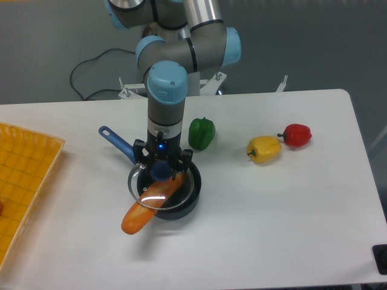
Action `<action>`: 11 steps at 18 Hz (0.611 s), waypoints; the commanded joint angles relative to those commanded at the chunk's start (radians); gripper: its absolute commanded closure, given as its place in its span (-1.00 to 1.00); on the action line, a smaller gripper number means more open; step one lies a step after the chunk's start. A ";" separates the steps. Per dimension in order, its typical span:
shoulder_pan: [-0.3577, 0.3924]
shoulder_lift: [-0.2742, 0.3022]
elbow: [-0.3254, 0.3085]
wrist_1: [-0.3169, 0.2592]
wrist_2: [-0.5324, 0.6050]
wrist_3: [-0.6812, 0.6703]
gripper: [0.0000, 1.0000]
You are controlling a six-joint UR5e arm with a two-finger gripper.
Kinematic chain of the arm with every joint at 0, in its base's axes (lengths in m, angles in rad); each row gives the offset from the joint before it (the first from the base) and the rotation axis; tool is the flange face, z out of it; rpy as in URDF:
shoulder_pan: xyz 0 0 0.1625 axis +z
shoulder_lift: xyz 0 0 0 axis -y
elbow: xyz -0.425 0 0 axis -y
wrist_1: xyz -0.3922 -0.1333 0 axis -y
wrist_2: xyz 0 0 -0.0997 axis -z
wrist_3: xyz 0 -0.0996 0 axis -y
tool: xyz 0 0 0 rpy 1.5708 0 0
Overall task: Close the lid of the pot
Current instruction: 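Lower the lid onto the saucepan rim over the baguette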
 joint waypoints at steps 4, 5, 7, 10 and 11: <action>0.006 0.002 -0.008 0.000 0.017 0.002 0.20; 0.008 0.003 -0.014 0.000 0.017 0.002 0.20; 0.008 0.005 -0.018 -0.002 0.018 0.003 0.20; 0.008 0.006 -0.021 0.000 0.018 0.003 0.19; 0.008 0.006 -0.021 0.000 0.020 0.003 0.19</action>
